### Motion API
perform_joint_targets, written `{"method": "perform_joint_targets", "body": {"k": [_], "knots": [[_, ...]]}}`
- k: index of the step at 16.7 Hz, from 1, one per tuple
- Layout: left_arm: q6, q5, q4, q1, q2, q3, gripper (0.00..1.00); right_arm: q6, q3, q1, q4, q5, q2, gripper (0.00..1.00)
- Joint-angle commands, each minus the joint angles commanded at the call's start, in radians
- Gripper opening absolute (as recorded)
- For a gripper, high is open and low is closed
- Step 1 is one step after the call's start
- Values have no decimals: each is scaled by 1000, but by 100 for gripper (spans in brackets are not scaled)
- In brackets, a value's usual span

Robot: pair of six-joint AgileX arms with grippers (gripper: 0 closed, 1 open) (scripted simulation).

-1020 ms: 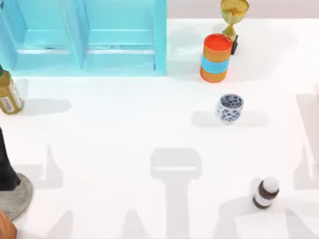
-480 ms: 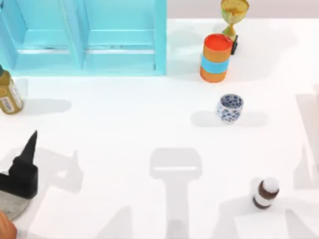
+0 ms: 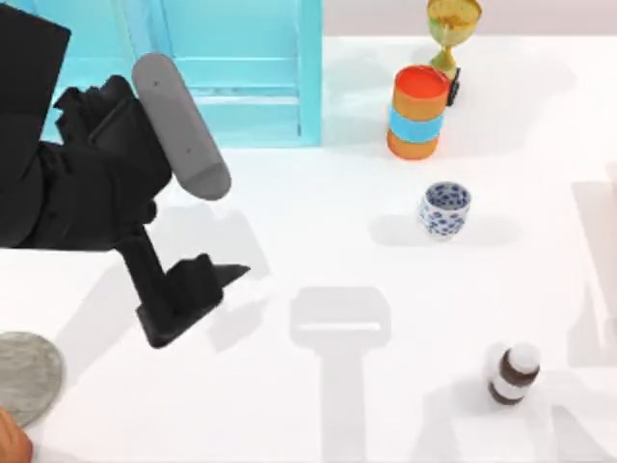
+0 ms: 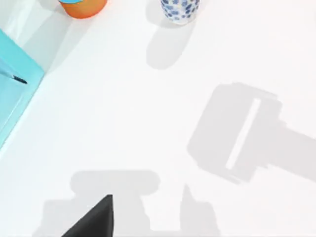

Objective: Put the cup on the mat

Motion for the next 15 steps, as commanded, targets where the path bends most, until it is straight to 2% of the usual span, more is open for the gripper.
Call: {"method": "perform_joint_targets", "body": {"k": [4,7,11,15], "knots": [[127,110,-228,-112,484,440,100,0,0,0,0,0,0,100],[194,161,-350,-151,809,750,100,0,0,0,0,0,0,100],[260,175,-448,-151,1136,1099,100,0,0,0,0,0,0,100],[303,149,-473,-129,1315,1311,100,0,0,0,0,0,0,100]]}}
